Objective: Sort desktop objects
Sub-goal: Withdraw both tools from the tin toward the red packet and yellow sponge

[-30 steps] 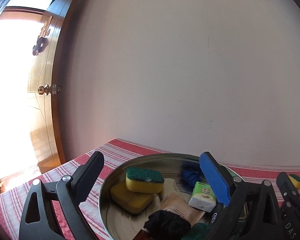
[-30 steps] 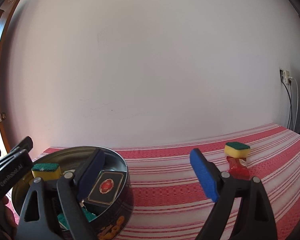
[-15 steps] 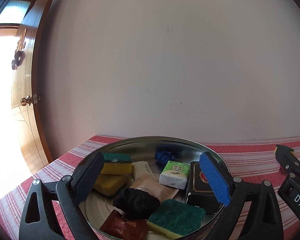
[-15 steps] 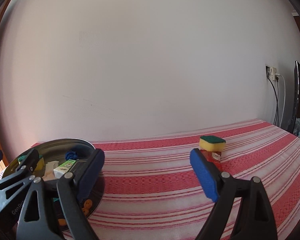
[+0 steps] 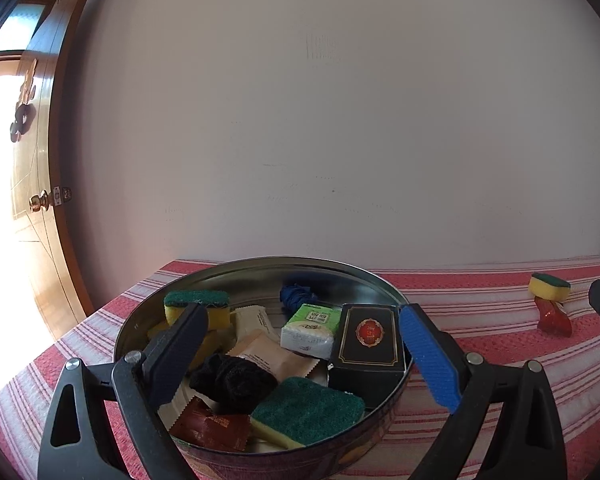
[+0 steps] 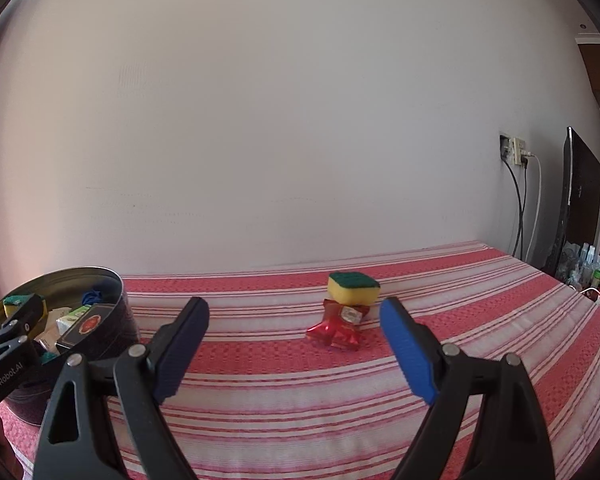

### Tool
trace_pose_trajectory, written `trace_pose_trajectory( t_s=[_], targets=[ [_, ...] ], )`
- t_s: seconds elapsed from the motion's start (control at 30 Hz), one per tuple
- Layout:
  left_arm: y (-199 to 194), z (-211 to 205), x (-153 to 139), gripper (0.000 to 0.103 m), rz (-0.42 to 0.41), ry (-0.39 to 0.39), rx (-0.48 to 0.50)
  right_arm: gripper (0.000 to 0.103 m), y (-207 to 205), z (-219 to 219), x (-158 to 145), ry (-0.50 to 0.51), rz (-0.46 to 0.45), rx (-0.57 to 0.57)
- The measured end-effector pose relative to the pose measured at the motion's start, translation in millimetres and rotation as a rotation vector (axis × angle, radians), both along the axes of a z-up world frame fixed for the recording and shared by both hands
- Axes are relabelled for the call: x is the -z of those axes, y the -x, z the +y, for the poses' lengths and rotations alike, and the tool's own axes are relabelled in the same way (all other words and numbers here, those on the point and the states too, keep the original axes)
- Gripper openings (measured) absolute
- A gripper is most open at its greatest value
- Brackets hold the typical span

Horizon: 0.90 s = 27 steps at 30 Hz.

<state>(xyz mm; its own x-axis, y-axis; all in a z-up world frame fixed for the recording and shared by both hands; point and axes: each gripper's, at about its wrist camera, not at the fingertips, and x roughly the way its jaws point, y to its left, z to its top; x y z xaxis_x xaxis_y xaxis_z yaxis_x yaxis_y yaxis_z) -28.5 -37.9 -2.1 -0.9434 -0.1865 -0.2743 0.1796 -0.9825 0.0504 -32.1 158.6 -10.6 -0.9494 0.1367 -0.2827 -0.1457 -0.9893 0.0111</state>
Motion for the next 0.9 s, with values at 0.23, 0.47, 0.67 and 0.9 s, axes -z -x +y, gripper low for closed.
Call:
trace_pose_trajectory(
  t_s=[0.23, 0.47, 0.67, 0.9],
  targets=[
    [-0.2, 40.5, 0.9, 0.098, -0.025, 0.024, 0.079, 0.089, -7.5, 29.5, -4.3, 0.004, -0.006, 0.048],
    [9.6, 86.4, 3.5, 0.098, -0.085, 0.037, 0.164, 0.089, -2.8, 67.8, -3.0, 0.011, -0.024, 0.107],
    [23.6, 122.9, 6.9, 0.098, -0.140, 0.061, 0.211, 0.089, 1.6, 104.1, -2.2, 0.024, -0.039, 0.170],
    [45.3, 163.1, 13.3, 0.098, -0.225, 0.035, 0.249, 0.089, 15.7, 133.5, -2.8, 0.006, -0.067, 0.214]
  ],
)
